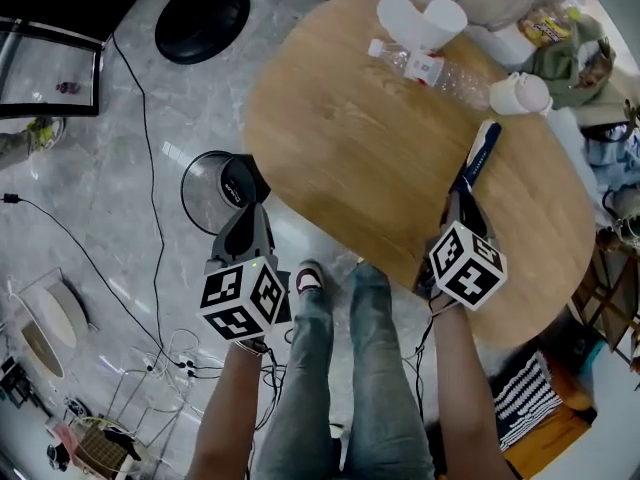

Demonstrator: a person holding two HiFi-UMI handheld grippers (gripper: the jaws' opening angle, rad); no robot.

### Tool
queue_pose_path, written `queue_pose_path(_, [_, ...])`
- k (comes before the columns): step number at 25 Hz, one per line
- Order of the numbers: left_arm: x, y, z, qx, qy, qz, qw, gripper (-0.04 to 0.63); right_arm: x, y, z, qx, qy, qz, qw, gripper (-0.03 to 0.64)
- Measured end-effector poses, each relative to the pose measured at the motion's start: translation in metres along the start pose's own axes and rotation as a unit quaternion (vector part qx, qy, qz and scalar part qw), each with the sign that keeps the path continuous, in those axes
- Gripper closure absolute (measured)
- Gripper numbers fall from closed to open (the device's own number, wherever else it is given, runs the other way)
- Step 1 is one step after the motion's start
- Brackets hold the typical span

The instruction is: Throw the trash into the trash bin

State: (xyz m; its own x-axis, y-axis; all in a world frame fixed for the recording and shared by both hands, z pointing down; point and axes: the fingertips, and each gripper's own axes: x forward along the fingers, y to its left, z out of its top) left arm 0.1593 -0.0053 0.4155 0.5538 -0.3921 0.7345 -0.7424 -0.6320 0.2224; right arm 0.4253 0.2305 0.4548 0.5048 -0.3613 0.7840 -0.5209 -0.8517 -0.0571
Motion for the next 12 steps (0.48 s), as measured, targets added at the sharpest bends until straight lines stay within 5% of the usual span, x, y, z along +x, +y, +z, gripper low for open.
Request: queue_pose_path(12, [-0.066,0.093,-0.025,-0.044,-0.029,0.042,0.9977,0.586,-0.054,0.100,-0.022,-0.065,-0.026,0.058,0.996,0.520])
